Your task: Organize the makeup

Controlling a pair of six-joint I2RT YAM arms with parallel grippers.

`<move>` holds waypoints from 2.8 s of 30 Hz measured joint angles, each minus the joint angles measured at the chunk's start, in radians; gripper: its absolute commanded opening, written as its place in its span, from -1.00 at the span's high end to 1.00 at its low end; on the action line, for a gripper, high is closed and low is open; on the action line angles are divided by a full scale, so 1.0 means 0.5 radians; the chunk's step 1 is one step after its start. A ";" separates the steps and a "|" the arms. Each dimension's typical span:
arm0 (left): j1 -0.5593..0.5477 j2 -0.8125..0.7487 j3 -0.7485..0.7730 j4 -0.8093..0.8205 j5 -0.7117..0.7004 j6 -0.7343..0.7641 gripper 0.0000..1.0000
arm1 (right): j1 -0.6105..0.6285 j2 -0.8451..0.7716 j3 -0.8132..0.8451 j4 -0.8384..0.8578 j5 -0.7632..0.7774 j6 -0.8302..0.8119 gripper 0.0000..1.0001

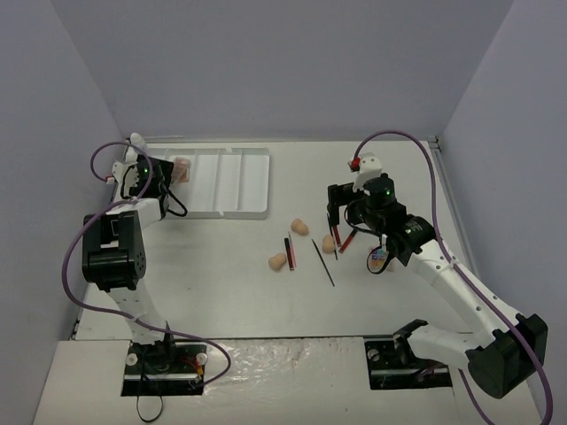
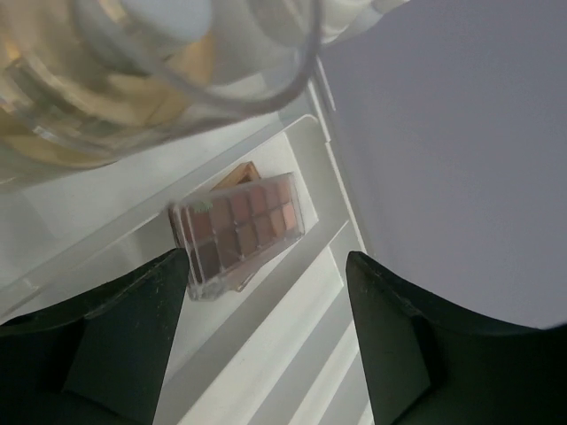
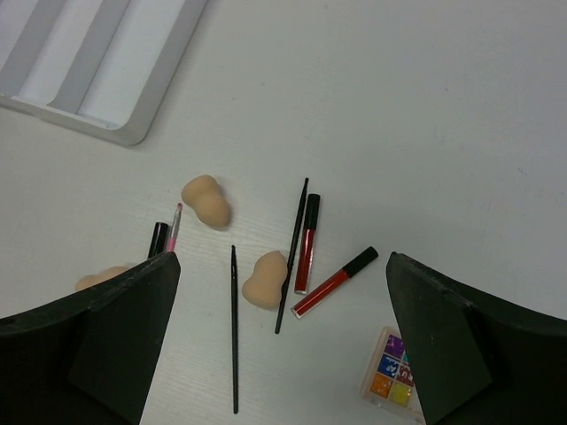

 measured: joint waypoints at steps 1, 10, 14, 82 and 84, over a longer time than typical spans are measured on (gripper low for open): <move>0.000 -0.016 -0.028 -0.024 0.005 -0.001 -0.47 | -0.011 0.006 0.000 -0.010 0.015 0.022 -1.00; -0.014 -0.366 -0.184 -0.402 0.076 0.052 -0.70 | -0.214 0.042 -0.034 -0.144 0.090 0.276 -1.00; -0.029 -0.601 -0.193 -0.574 0.161 0.176 -0.85 | -0.359 0.114 -0.056 -0.240 0.105 0.408 -1.00; -0.623 -1.007 0.182 -1.554 1.259 1.625 -0.94 | -0.103 0.589 -0.026 -0.309 -0.205 0.357 0.41; -0.662 -0.976 0.285 -1.588 1.353 1.564 -0.94 | 0.013 0.586 0.107 -0.304 -0.217 0.284 0.41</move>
